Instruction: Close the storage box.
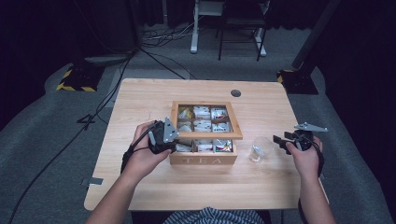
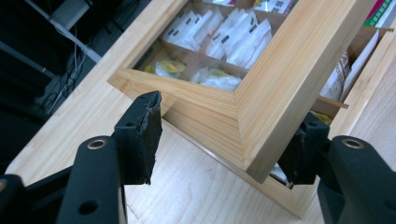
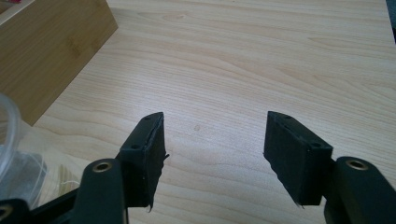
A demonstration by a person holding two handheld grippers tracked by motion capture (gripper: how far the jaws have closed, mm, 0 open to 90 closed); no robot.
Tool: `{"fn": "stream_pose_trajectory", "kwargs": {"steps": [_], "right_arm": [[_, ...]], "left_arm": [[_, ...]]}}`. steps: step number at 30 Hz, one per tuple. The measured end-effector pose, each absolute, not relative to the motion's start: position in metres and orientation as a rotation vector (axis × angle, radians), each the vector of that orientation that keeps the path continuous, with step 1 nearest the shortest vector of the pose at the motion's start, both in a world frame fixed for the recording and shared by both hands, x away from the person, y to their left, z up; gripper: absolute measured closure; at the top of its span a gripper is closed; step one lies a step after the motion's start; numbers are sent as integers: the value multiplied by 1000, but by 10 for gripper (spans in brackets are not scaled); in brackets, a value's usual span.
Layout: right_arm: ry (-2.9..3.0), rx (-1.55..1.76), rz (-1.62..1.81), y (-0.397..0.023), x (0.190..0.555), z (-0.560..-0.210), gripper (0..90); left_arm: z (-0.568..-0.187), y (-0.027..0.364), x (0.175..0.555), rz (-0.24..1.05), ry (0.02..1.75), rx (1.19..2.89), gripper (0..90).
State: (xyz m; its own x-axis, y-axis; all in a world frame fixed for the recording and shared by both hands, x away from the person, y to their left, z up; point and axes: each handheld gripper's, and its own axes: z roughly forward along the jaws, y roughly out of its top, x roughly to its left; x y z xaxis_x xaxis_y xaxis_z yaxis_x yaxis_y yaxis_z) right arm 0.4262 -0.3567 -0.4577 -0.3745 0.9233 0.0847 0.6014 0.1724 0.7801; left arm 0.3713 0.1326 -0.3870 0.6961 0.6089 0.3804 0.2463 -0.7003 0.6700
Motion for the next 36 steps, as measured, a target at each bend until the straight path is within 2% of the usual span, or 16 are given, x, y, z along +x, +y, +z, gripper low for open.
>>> {"fn": "stream_pose_trajectory", "kwargs": {"steps": [13,36], "right_arm": [[2018,1516,1148,-360,430,-455,393],[2005,1544,1167,-363,429,-456,392]], "left_arm": [[-396,130,366,750,650,2384,353],[-406,124,367,731,656,2488,310]]}}
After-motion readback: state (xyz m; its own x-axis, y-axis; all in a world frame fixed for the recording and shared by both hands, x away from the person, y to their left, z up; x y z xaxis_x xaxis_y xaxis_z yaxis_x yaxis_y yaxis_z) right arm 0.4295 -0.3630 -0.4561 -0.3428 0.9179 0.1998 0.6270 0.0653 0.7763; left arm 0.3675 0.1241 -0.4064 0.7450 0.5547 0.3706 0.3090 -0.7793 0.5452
